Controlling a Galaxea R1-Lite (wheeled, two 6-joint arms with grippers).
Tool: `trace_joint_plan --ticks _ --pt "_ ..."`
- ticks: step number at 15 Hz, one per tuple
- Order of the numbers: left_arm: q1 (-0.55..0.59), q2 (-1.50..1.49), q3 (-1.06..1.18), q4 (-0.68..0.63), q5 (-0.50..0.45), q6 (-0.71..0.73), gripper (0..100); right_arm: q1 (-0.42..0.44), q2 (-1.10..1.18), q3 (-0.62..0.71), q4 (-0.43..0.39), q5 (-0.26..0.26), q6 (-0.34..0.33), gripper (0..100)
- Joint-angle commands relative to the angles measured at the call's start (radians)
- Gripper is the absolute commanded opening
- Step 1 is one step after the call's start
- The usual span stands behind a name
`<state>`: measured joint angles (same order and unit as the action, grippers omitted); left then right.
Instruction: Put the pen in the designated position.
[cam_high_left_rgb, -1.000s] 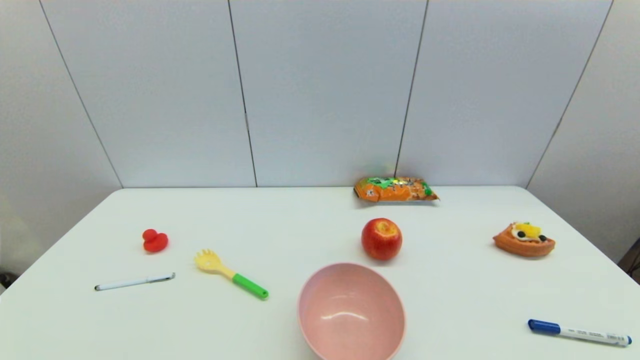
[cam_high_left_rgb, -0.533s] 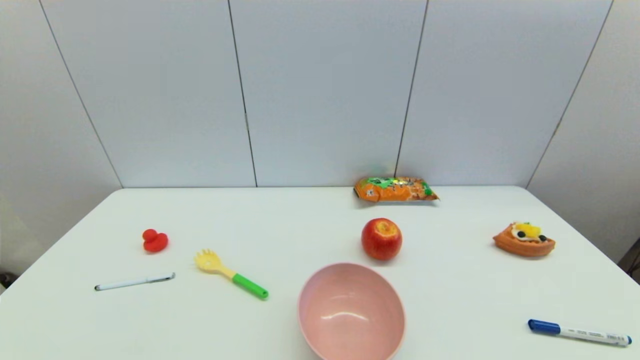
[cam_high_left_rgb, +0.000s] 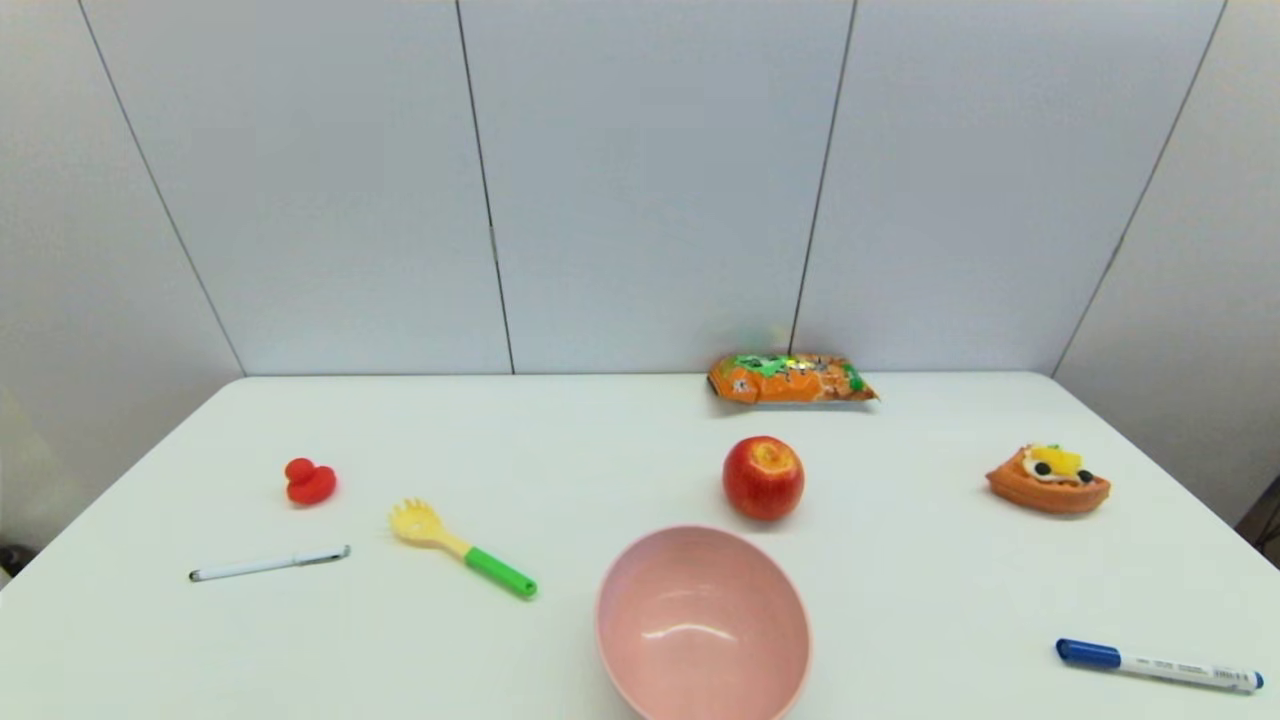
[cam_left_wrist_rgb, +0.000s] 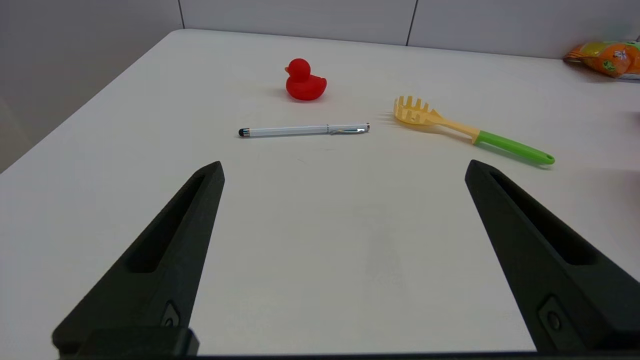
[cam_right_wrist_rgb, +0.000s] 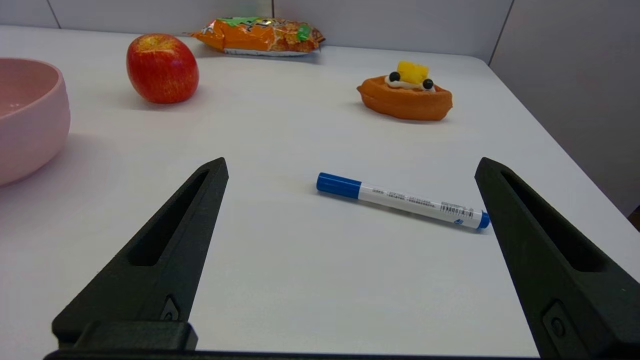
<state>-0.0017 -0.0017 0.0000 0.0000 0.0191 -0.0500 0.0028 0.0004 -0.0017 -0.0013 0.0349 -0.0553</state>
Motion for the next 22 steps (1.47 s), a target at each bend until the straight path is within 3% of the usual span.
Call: trace_joint_plan --ticks 1,5,22 --pt "0.000 0.000 0.000 0.005 -0.002 0.035 100 0.000 0.001 0.000 0.000 0.000 -0.001 100" --pt "0.000 0.002 0.000 0.000 -0.034 0.167 100 0.000 0.001 0.000 0.000 0.000 0.002 100" --pt "0.000 0.000 0.000 0.005 -0.031 0.091 100 0.000 0.001 0.000 0.000 0.000 0.002 100"
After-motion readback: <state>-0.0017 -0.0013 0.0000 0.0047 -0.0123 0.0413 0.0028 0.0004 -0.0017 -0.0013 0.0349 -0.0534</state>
